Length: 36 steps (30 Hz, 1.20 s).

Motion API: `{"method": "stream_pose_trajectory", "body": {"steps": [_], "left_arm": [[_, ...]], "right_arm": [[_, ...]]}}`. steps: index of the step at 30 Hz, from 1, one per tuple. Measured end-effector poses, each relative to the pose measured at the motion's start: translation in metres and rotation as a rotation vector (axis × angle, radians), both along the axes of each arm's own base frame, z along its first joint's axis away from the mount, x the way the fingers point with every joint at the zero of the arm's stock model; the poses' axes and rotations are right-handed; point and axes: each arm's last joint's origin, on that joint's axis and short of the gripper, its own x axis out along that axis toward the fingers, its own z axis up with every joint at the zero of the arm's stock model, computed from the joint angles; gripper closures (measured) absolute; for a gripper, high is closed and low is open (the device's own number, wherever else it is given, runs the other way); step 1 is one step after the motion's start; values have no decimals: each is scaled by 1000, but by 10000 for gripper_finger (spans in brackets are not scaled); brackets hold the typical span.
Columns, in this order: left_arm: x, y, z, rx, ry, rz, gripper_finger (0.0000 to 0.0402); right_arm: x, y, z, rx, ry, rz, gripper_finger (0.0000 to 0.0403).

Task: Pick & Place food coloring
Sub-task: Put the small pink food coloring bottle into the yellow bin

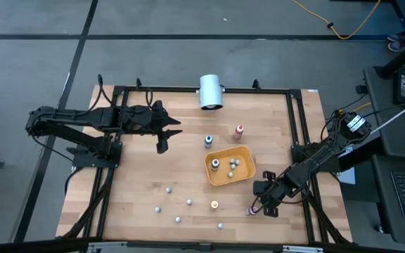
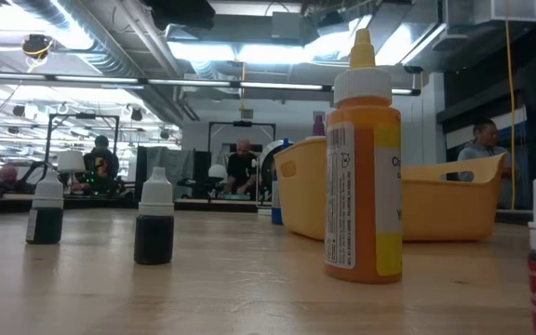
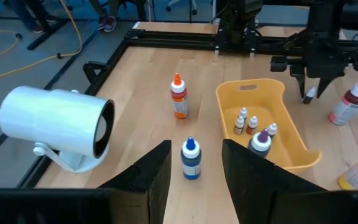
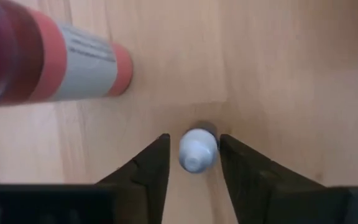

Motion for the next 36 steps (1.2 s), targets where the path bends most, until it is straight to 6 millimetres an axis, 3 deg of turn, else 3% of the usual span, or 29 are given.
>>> {"method": "stream_pose_trajectory", "body": {"steps": [9, 19, 31, 36], "left_arm": [[0, 0, 0, -3, -1, -1, 263], [0, 0, 0, -1, 0, -1, 263], [0, 0, 0, 0, 0, -2, 263], [0, 0, 0, 0, 0, -2, 263]], "right_arm": [[1, 1, 14, 13, -10, 10, 336], [3, 2, 39, -59, 26, 58, 337], [3, 1, 40, -106, 9, 62, 364], [3, 0, 39, -107, 11, 59, 398]]}}
